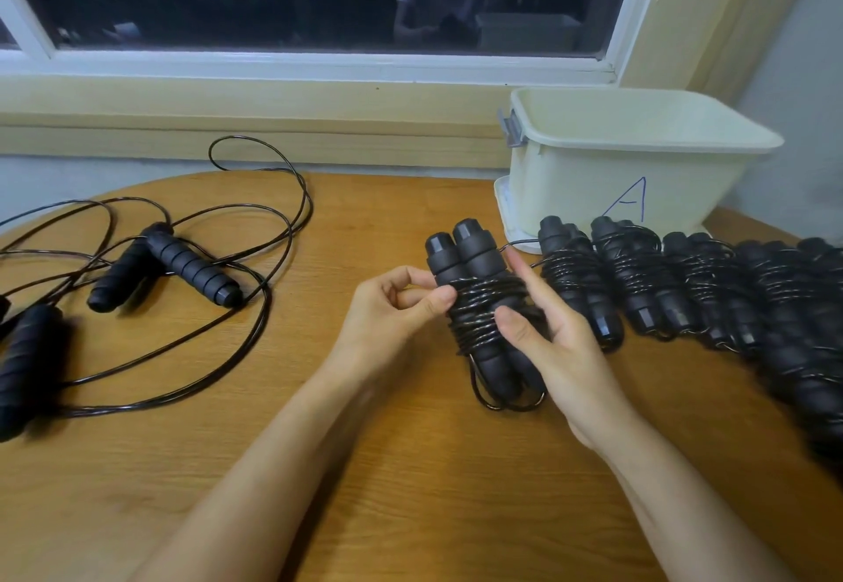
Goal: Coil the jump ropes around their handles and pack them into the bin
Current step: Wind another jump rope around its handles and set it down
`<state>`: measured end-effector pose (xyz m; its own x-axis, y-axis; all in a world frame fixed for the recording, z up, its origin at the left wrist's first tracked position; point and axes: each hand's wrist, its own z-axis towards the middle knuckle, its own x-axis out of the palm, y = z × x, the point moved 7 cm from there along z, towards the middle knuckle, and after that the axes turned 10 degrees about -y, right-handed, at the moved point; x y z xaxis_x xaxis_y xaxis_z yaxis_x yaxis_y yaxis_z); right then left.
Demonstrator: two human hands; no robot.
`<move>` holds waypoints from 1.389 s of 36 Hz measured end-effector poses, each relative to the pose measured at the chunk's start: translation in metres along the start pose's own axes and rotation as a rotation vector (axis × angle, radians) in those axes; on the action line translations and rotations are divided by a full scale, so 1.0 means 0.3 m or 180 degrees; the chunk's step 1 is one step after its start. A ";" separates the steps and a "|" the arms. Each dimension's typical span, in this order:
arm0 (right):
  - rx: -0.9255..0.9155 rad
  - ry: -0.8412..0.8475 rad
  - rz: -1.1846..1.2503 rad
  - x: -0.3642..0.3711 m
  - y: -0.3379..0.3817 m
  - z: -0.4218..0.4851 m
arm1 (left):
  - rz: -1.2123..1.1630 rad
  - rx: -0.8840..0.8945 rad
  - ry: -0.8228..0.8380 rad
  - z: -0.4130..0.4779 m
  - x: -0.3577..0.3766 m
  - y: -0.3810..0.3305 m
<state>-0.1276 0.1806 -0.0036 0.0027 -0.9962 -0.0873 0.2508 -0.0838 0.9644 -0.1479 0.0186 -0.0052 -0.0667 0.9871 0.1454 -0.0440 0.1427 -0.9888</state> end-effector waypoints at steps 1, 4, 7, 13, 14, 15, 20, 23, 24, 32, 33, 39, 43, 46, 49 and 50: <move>-0.0096 -0.0094 -0.0172 -0.007 0.001 0.003 | -0.0011 -0.0009 -0.0061 -0.001 -0.002 -0.002; -0.0474 -0.0341 -0.0508 -0.025 0.005 0.009 | -0.0008 -0.0003 -0.0265 -0.002 -0.010 -0.009; -0.0832 -0.0550 -0.0605 -0.025 0.015 -0.003 | -0.0047 -0.0004 -0.0442 -0.009 -0.009 -0.008; -0.1122 -0.0752 -0.1126 -0.010 0.014 -0.018 | 0.0078 0.0018 -0.0632 -0.012 -0.013 -0.004; -0.1134 -0.0689 -0.1274 0.001 0.011 -0.019 | 0.0085 0.0027 -0.0649 -0.012 -0.014 -0.004; -0.1145 -0.0600 -0.1452 0.014 0.007 -0.022 | 0.0082 0.0033 -0.0664 -0.013 -0.013 -0.003; -0.1299 -0.0512 -0.2524 0.047 0.000 -0.039 | 0.0067 -0.0108 -0.0768 -0.015 -0.018 0.018; -0.1408 -0.0646 -0.2818 0.046 0.016 -0.042 | -0.0048 -0.0239 -0.0787 -0.019 -0.011 0.032; -0.1407 -0.0657 -0.2885 0.047 0.020 -0.043 | -0.0073 -0.0277 -0.0774 -0.021 -0.006 0.036; -0.1464 -0.0810 -0.3522 0.053 0.038 -0.042 | -0.0098 -0.0337 -0.0689 -0.025 0.004 0.038; -0.1458 -0.0820 -0.3571 0.054 0.037 -0.041 | -0.0058 -0.0316 -0.0652 -0.025 0.007 0.036; -0.1351 -0.0982 -0.3633 0.039 0.027 -0.033 | 0.0006 -0.0359 -0.0446 -0.031 0.030 0.064; -0.1387 -0.1094 -0.3507 0.024 0.023 -0.031 | 0.0328 -0.0240 -0.0306 -0.022 0.028 0.071; -0.1371 -0.1130 -0.3211 0.009 0.017 -0.029 | 0.0634 -0.0073 -0.0190 -0.013 0.028 0.064; -0.1289 -0.1158 -0.2822 -0.010 0.006 -0.029 | 0.0891 0.0184 -0.0092 -0.005 0.032 0.044; -0.1230 -0.1163 -0.2640 -0.016 0.001 -0.029 | 0.0931 0.0246 -0.0078 -0.004 0.031 0.037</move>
<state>-0.1193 0.1856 -0.0050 -0.6001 -0.5770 -0.5540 0.3373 -0.8106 0.4787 -0.1477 0.0294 -0.0150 -0.1118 0.9833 -0.1435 -0.0951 -0.1543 -0.9834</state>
